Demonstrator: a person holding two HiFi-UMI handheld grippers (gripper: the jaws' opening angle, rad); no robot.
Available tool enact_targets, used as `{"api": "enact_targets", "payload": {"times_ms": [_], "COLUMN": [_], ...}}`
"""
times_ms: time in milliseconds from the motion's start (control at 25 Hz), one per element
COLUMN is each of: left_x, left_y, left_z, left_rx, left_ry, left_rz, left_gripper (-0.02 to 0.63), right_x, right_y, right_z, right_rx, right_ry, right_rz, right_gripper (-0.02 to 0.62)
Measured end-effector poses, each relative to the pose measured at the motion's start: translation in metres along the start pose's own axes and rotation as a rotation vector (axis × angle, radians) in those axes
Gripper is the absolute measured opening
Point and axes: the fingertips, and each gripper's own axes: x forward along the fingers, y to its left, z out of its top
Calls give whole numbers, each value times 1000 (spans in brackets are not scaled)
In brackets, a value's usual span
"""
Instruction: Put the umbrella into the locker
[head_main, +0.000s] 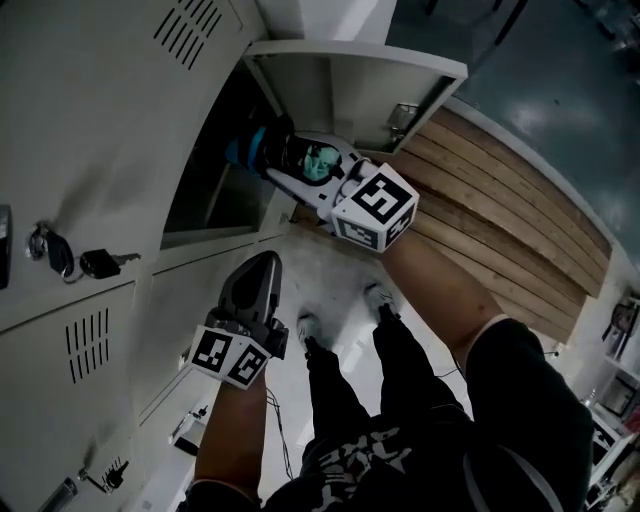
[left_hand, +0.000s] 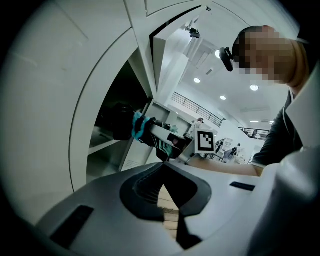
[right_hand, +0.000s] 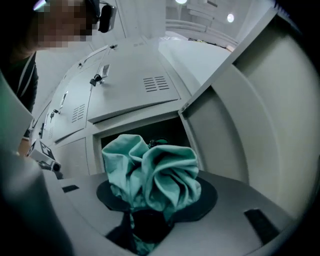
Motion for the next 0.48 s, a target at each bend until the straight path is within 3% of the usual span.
{"api": "enact_targets", "payload": {"times_ms": [240,480], "left_x": [-4,-9], "left_y": [16,23], "left_z": [-10,-11], "left_rx": [2,-22], "left_ry": [-5,-20], "left_rz": [26,26], "left_gripper": [8,8], "right_x": [50,85], "right_y": [-8,-17], "right_z": [-10,-18], "right_rx": [-117,-162], "right_ry": [1,13], "right_rz": [-6,-21], "right_gripper": [219,218]}}
